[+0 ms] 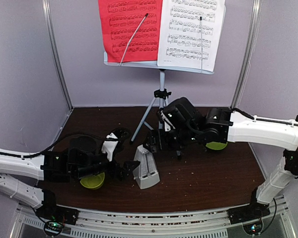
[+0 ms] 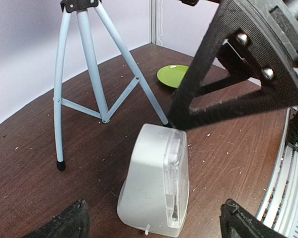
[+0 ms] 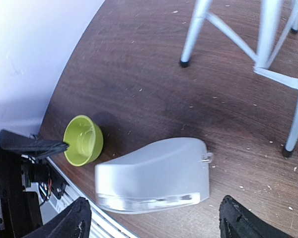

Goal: Set up the instrument practice props

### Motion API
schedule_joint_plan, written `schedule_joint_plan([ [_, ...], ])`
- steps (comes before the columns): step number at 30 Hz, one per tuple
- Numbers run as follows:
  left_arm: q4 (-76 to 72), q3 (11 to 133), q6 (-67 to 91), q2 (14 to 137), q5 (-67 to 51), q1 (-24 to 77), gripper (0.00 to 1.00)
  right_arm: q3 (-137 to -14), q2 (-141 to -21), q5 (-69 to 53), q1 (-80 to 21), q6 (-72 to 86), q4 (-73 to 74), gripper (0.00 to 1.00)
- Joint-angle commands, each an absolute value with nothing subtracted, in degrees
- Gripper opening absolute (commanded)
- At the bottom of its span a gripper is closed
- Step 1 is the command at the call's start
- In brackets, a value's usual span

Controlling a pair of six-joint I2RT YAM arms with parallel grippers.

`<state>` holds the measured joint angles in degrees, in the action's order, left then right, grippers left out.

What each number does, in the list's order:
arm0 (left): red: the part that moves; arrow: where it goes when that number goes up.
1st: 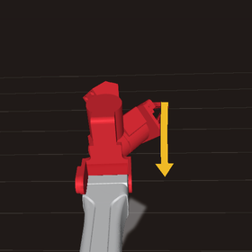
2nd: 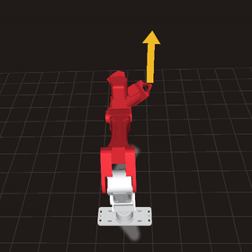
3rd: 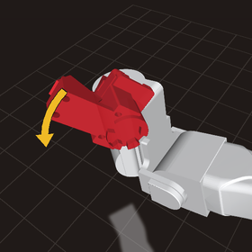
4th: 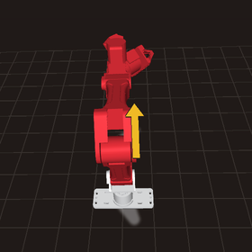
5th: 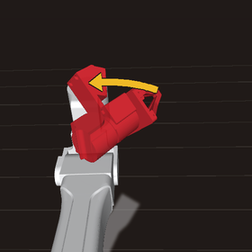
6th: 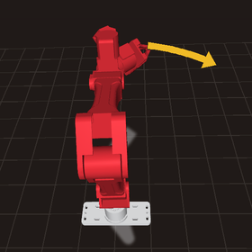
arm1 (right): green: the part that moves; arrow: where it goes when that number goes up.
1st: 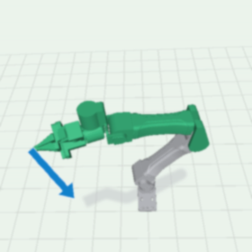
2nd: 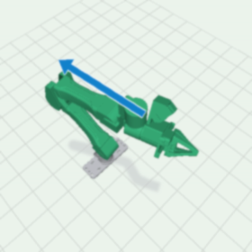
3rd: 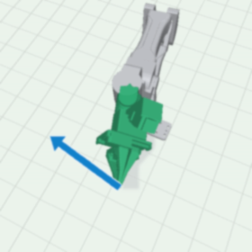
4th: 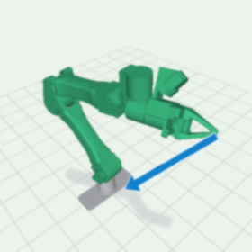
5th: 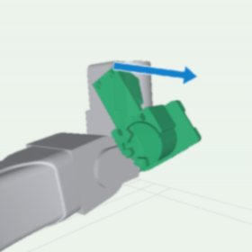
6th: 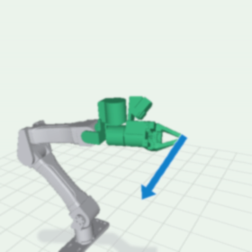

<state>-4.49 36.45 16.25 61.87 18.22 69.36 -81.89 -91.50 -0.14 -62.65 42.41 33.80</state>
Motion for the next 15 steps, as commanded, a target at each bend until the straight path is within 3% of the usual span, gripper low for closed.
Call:
schedule_joint_plan([
  [1, -2.6, 38.8, 19.0, 64.3, 17.9, 69.1, 0.93, -71.6, -84.5, -2.3, -59.2, 45.3, 26.2, 0.89],
  [8, -3.3, 32.8, 27.4, 59.1, 17.5, 68.7, 0.85, -61.1, -84.6, -2.3, -57.6, 40.6, 23.5, 0.78],
  [15, 4.7, 28.3, 36.7, 55.8, 14.1, 59.9, 0.56, -62.0, -91.9, -2.0, -57.5, 36.0, 21.9, 0.64],
])
